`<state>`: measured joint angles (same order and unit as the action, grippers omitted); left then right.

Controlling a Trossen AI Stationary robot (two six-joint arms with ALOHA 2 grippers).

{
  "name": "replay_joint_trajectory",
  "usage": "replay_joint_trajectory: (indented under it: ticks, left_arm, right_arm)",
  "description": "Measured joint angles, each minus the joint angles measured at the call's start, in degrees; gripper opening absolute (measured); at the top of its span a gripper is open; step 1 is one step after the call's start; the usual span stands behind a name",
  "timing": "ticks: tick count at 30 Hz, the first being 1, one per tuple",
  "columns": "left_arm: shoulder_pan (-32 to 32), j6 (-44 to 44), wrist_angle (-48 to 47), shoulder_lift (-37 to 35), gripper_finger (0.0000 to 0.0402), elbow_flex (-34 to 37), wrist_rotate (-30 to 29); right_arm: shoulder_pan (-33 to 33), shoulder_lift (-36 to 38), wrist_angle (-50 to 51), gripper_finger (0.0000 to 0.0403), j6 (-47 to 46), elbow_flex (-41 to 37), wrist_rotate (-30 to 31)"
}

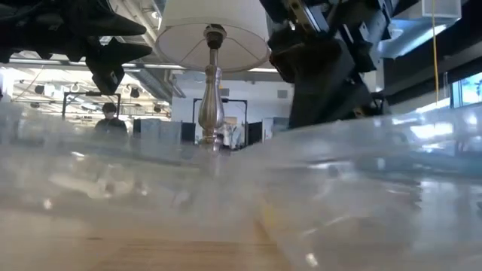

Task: Pick & place school supplies into a supply box
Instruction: Put the blue pen into the transparent supply box

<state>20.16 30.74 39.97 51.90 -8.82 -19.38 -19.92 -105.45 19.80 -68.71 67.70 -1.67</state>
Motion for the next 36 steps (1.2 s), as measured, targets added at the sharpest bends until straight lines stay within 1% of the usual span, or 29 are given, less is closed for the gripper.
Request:
replay_joint_trajectory:
  ticks: [3, 8, 19, 36]
  left_arm:
    - [0.00, 0.03, 0.00, 0.00, 0.0127, -0.02, 0.00]
    - [0.00, 0.03, 0.02, 0.00, 0.0127, 0.00, -0.02]
    - [0.00, 0.03, -0.10, 0.00, 0.0127, -0.02, -0.04]
    - [0.00, 0.01, -0.79, 0.00, 0.0127, -0.01, -0.07]
  right_arm:
    - [0.00, 0.00, 3.12, 0.0049, 0.02, 0.00, 0.04]
    - [0.00, -0.04, 4.67, 0.0049, 0.23, 0.00, 0.07]
    - [0.00, -2.17, 4.34, 0.0049, 1.46, -0.02, 0.07]
    - [0.00, -2.21, 3.62, 0.0049, 2.50, -0.02, 0.45]
